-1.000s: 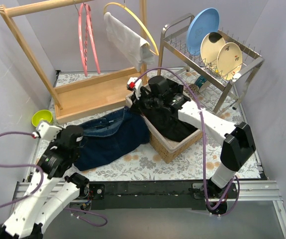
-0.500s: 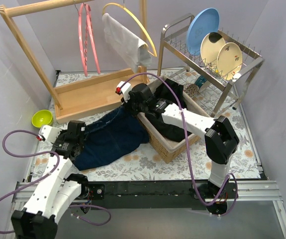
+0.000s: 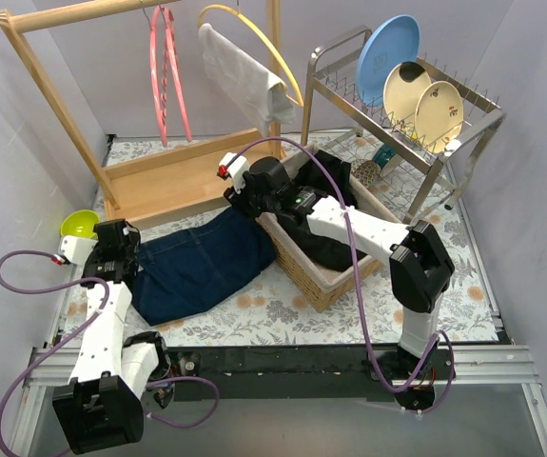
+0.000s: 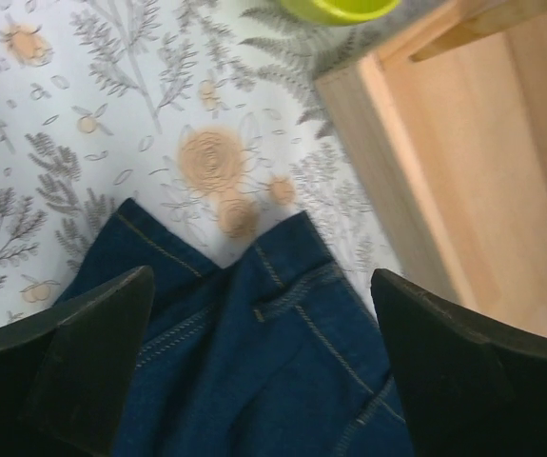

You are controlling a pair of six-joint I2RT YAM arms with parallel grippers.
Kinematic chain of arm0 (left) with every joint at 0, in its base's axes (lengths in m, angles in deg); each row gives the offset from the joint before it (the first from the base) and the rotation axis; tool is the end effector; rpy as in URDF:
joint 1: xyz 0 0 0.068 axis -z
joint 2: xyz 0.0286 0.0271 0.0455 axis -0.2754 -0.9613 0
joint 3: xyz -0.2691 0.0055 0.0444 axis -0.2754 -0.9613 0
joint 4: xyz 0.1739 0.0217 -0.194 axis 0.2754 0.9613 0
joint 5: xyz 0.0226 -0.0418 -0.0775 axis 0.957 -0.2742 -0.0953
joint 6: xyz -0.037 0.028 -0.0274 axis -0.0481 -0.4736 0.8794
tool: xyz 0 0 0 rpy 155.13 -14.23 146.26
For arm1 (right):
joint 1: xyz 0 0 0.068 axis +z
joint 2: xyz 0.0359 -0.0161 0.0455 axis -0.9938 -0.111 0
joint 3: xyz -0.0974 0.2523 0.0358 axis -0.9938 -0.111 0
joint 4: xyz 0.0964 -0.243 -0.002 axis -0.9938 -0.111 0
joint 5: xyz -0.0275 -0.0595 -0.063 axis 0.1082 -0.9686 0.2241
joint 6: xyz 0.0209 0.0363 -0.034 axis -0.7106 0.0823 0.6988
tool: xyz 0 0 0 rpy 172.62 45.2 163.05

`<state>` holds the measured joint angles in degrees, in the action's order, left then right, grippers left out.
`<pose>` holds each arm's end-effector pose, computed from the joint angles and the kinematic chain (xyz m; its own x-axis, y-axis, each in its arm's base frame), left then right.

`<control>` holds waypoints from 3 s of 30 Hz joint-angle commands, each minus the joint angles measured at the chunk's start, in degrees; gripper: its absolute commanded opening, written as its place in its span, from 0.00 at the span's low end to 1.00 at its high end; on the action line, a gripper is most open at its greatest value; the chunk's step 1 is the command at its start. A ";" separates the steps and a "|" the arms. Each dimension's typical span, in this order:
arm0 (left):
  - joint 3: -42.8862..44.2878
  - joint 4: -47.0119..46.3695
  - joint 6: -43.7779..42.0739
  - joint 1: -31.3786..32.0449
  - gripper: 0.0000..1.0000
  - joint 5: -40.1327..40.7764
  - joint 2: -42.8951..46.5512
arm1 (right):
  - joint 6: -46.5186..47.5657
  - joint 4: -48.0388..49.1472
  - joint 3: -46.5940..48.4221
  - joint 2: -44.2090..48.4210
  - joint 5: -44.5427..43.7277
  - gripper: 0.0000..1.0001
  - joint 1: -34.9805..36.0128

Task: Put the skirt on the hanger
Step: Move the skirt to the center of the board, then grab a hanger with the right arm

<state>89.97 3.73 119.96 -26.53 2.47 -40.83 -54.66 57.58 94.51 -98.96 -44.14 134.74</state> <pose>0.1653 0.0490 0.2320 0.6057 -0.7500 -0.2657 -0.6551 -0.2805 -0.7016 0.2810 0.3484 0.3003 -0.1180 -0.4179 -0.9008 -0.8109 0.5641 -0.1555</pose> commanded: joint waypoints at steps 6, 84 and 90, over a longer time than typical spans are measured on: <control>7.36 -3.93 -12.68 -0.35 0.98 -15.59 9.81 | 8.28 -7.40 3.23 12.79 27.82 0.46 -5.65; 7.10 -4.66 -28.97 0.26 0.98 -46.50 24.59 | -8.94 2.36 60.36 -13.48 -19.48 0.01 0.39; 6.92 -4.83 -28.97 0.35 0.98 -46.85 24.68 | -9.39 -0.45 56.06 -9.61 -17.90 0.01 -0.05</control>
<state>95.00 -1.42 90.94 -26.36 -43.47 -16.38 -63.05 53.69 151.34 -115.68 -63.20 135.07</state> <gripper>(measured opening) 0.982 0.183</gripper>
